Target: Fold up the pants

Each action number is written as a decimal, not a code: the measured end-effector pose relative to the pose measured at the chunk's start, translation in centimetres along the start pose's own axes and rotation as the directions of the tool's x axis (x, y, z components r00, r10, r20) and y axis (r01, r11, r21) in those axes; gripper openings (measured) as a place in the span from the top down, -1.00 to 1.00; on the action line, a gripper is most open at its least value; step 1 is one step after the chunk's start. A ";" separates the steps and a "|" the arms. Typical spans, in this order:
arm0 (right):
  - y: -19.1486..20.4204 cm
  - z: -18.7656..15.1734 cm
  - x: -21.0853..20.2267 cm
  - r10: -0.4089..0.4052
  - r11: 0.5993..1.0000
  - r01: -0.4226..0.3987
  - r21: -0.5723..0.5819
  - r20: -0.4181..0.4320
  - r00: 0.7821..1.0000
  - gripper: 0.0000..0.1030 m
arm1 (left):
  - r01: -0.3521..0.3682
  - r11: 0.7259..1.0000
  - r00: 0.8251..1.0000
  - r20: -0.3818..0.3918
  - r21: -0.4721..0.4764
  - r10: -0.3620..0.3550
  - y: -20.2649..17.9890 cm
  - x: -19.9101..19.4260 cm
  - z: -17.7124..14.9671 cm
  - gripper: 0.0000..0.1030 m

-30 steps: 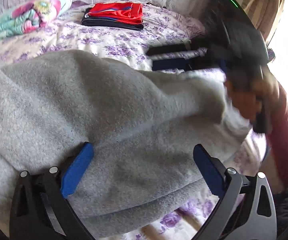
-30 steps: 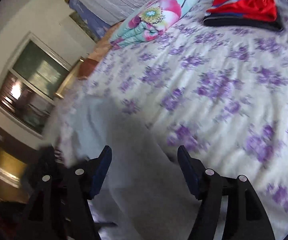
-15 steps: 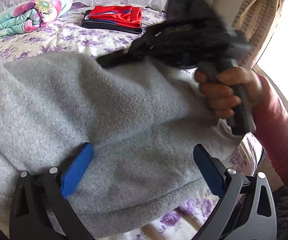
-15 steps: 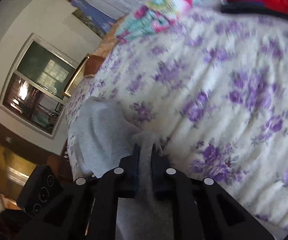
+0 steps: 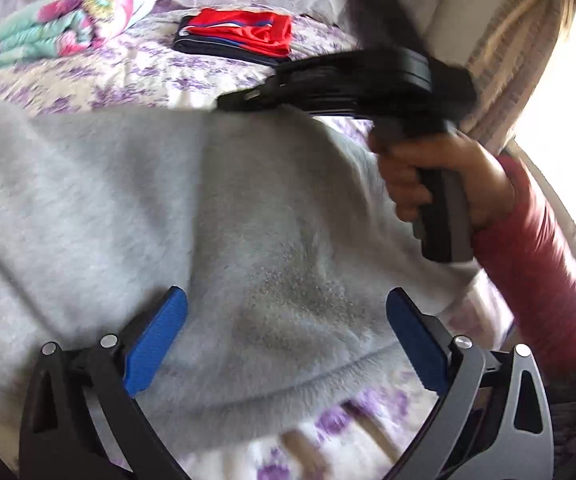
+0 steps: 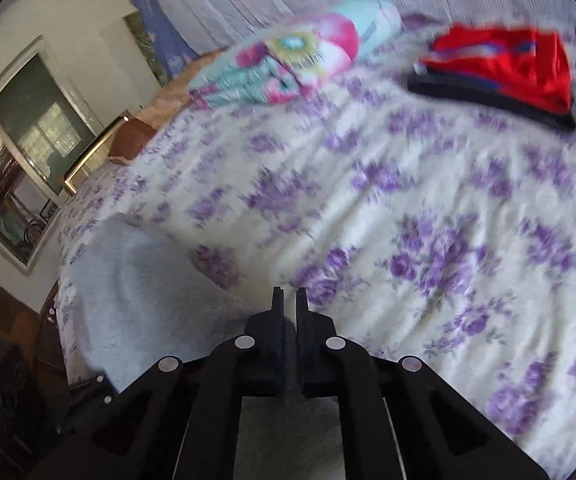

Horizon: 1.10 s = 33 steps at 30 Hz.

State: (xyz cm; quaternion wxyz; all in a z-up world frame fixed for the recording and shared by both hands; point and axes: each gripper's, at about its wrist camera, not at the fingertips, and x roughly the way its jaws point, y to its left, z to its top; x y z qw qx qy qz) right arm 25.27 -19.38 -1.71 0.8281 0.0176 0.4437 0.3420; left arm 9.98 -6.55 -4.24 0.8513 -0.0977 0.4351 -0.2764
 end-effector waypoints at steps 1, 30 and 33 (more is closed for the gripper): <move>1.2 0.0 -0.7 -0.004 0.999 0.004 -0.039 0.012 1.000 0.82 | -0.019 0.999 1.000 0.018 -0.035 0.020 0.6 -1.1 0.2 -0.89; 3.1 -4.5 -5.4 -0.012 0.999 0.019 -0.039 0.149 0.989 0.28 | -0.147 0.964 0.986 0.049 -0.223 0.162 7.2 -7.4 -0.9 -0.71; 1.1 -7.2 -7.3 -0.088 0.996 0.090 -0.006 0.129 0.988 0.21 | -0.153 0.969 0.984 0.064 -0.193 0.168 5.8 -8.0 -0.3 -0.74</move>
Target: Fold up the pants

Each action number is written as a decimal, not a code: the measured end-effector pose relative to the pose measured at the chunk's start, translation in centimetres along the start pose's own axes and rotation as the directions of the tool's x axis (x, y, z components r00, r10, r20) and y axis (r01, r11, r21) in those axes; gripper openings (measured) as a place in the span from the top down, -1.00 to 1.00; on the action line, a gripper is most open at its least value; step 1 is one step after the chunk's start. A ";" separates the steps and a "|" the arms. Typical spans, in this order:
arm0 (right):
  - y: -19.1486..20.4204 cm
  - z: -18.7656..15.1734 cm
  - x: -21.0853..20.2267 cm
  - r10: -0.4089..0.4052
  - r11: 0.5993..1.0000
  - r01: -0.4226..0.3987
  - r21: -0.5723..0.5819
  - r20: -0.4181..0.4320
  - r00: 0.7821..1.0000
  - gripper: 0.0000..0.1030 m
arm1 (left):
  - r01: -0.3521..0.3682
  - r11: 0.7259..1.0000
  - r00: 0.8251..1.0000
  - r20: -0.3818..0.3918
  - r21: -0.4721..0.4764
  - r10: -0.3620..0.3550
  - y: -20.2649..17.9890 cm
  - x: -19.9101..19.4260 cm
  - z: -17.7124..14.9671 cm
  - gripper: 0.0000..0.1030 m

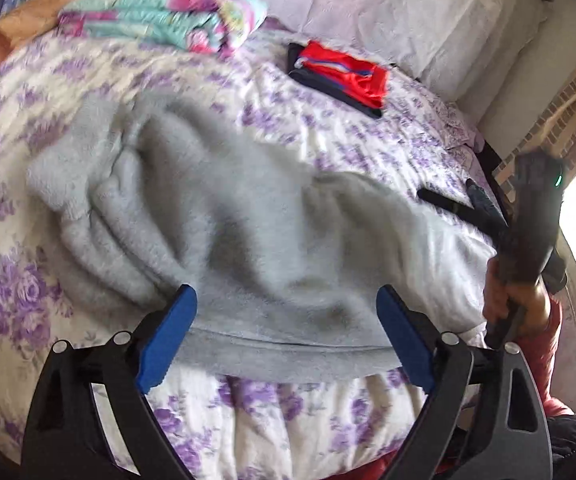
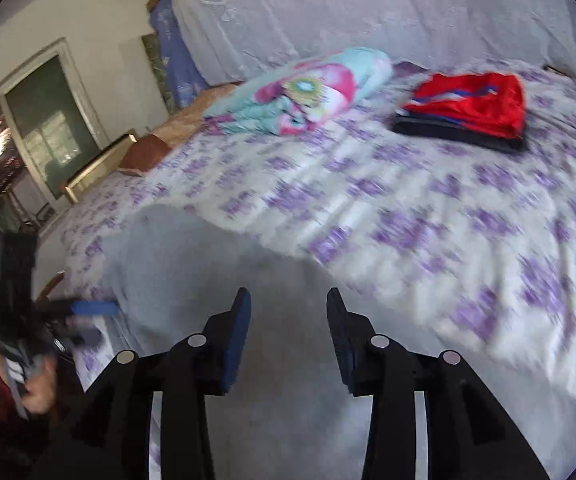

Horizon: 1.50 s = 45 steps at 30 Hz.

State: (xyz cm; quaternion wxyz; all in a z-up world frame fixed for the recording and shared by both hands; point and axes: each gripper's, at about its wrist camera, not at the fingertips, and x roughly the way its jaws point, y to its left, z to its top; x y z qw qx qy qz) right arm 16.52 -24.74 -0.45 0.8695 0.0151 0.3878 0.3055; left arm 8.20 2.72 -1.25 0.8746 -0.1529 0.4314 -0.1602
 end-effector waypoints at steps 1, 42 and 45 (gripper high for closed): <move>-0.6 -0.8 0.4 -0.031 1.000 0.031 0.003 -0.033 0.999 0.14 | -0.004 0.999 1.000 -0.004 0.033 0.005 -1.0 0.2 0.0 -0.76; -13.5 -18.5 -19.5 -0.138 0.824 0.019 0.566 0.168 0.976 -0.57 | -0.024 0.972 0.999 -0.035 0.232 0.033 -11.4 7.7 -2.0 -0.90; -15.7 -20.6 -20.4 -0.118 0.734 -0.049 0.677 0.198 0.973 -0.57 | 0.025 0.974 0.999 -0.049 0.225 -0.014 -12.0 8.6 -2.1 -0.90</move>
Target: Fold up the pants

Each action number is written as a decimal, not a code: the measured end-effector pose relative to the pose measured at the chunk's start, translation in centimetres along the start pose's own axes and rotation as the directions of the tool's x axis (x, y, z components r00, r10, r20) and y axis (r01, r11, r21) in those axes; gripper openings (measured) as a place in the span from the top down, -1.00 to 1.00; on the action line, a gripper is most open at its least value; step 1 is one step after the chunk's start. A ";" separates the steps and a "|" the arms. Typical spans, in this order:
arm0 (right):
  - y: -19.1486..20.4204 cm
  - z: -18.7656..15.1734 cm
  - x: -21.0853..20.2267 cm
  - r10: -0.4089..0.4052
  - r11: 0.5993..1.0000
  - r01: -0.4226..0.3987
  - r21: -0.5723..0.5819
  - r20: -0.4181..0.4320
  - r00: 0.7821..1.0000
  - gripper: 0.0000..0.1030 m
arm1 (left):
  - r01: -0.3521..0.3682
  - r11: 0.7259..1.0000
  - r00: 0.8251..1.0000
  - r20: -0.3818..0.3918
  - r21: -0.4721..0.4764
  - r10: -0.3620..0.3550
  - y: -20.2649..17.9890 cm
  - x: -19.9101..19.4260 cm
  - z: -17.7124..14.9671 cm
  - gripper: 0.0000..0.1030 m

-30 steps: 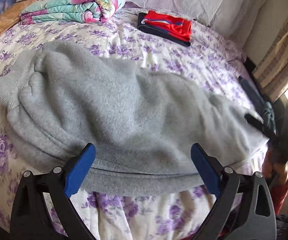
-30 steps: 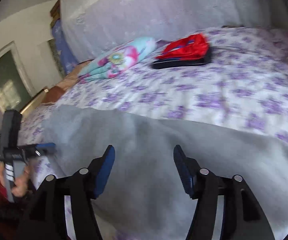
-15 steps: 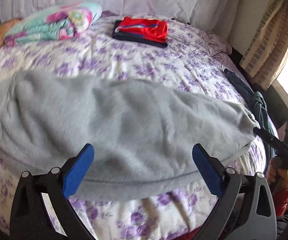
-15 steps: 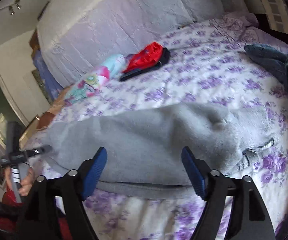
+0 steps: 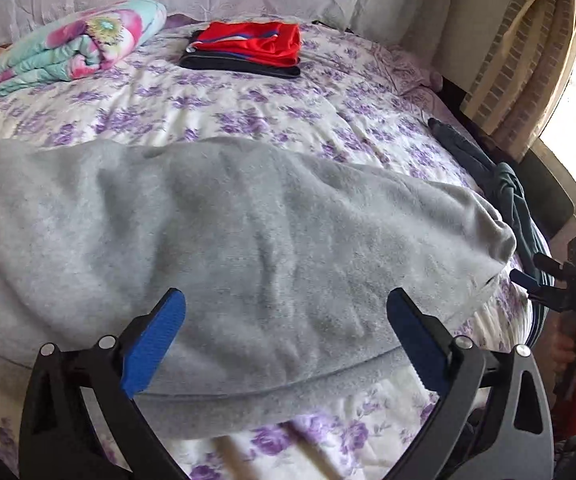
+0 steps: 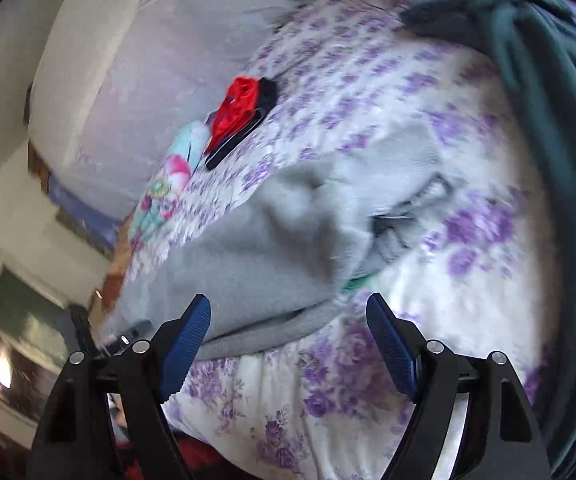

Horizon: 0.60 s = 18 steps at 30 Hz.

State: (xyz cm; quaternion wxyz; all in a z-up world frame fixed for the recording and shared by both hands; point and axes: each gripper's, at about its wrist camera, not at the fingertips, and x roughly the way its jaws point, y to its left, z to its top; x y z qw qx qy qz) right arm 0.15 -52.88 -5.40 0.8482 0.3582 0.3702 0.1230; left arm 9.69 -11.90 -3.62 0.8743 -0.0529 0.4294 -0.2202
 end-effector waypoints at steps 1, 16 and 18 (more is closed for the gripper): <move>-0.8 0.2 0.0 0.014 0.999 -0.015 0.049 0.014 1.000 -0.57 | -0.015 1.000 1.000 -0.019 -0.004 0.015 0.0 1.0 -0.2 -0.90; -1.7 1.7 3.9 -0.043 0.996 0.029 0.085 0.168 0.985 -0.35 | -0.120 0.989 0.992 0.044 0.090 0.116 -0.8 2.3 -2.0 -0.91; -2.1 1.2 4.0 -0.083 0.995 0.067 0.079 0.214 0.973 0.31 | -0.105 0.991 0.994 0.048 0.088 0.101 -0.7 2.1 -2.1 -0.91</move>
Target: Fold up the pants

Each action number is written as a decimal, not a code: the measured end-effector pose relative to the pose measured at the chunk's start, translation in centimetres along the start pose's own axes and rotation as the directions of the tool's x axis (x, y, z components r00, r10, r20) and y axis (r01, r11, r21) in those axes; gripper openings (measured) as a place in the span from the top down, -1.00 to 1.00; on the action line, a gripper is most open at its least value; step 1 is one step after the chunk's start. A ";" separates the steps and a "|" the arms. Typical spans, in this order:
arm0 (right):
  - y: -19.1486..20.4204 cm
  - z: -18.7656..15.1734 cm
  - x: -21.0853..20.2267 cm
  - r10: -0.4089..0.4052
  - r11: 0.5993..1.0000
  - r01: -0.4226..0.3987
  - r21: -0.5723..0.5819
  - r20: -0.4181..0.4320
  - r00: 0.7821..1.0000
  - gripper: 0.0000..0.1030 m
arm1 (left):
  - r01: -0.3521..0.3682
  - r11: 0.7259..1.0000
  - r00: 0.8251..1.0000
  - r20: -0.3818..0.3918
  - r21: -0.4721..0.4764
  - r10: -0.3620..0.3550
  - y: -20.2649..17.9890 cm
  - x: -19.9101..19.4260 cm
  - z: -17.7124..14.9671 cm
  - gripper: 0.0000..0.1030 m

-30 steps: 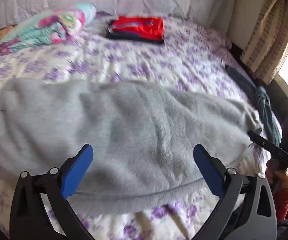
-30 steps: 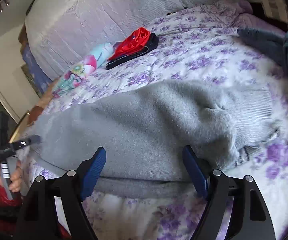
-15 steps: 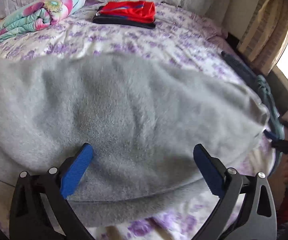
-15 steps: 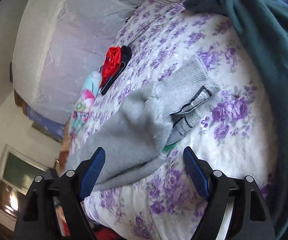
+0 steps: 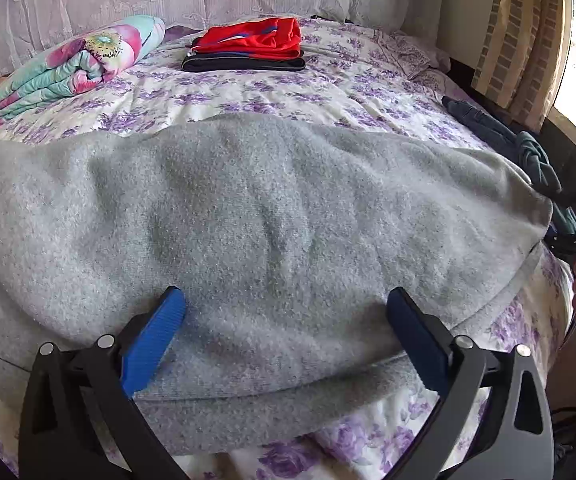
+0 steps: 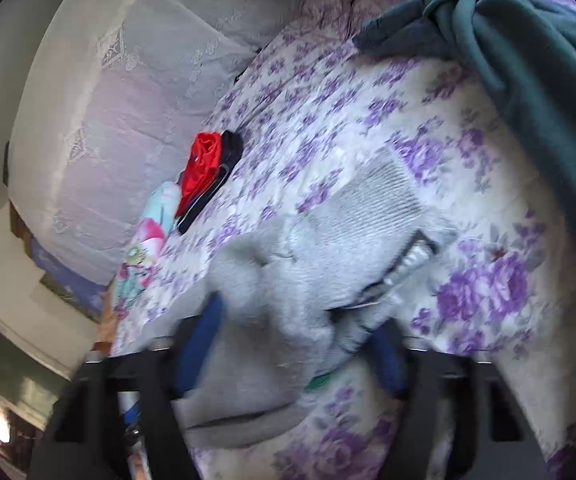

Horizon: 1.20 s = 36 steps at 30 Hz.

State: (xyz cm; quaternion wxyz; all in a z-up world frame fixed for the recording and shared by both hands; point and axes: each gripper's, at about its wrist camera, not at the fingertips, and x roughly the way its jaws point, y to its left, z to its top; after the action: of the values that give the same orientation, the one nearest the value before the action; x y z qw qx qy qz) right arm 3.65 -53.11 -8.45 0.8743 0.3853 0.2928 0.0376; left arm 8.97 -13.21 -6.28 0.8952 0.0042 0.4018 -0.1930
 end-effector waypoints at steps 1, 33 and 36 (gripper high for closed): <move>-0.5 -0.2 0.0 0.011 1.000 -0.011 0.012 0.017 1.000 0.44 | 0.005 1.000 1.000 0.004 -0.002 -0.005 0.1 -0.1 0.0 -0.91; 27.1 -12.8 3.8 -0.026 0.409 0.126 -0.904 0.126 0.992 -0.40 | 0.046 0.788 0.983 0.168 -0.614 0.073 20.8 -11.1 -6.4 -0.91; 24.8 -10.8 8.2 -0.150 0.521 0.171 -0.836 0.108 0.983 -0.40 | -0.024 0.813 0.983 0.136 -0.582 0.126 19.8 -10.7 -6.1 -0.91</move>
State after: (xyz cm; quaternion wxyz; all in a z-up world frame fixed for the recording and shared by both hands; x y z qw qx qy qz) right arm 8.52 -26.28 -0.89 0.9544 -0.1106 0.2628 0.0886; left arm 5.07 9.79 -5.68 0.8917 -0.2678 0.3641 -0.0262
